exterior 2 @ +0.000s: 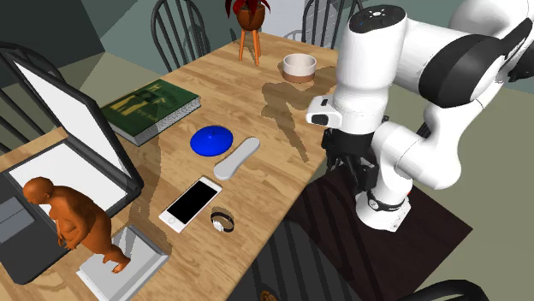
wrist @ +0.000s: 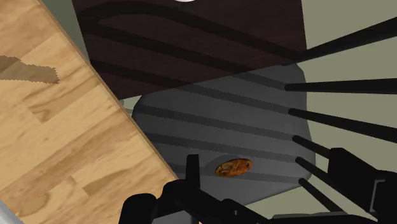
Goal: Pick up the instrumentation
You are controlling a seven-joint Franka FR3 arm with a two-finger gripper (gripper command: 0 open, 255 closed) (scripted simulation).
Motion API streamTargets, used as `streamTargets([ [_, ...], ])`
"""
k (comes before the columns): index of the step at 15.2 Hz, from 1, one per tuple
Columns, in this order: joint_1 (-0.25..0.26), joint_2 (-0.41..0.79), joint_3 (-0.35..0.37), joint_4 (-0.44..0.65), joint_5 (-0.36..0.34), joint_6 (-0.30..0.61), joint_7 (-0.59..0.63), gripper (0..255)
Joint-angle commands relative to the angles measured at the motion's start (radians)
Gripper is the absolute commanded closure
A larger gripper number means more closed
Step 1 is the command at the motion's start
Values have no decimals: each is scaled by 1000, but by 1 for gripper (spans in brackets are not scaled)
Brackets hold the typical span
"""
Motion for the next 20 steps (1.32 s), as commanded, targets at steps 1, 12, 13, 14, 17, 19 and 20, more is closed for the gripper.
streamTargets([
  [1, 0, 0, 0, 0, 0, 0, 0, 0],
  [12, -51, 103, -261, -41, -206, 178, -363, 0],
  [13, -52, 123, -286, -36, -220, 198, -395, 0],
  [14, -53, 144, -311, -30, -233, 218, -428, 0],
  [17, -51, 217, -387, -1, -263, 280, -526, 0],
  [19, -44, 273, -438, 25, -274, 321, -593, 0],
  [20, -39, 303, -464, 40, -276, 342, -627, 0],
])
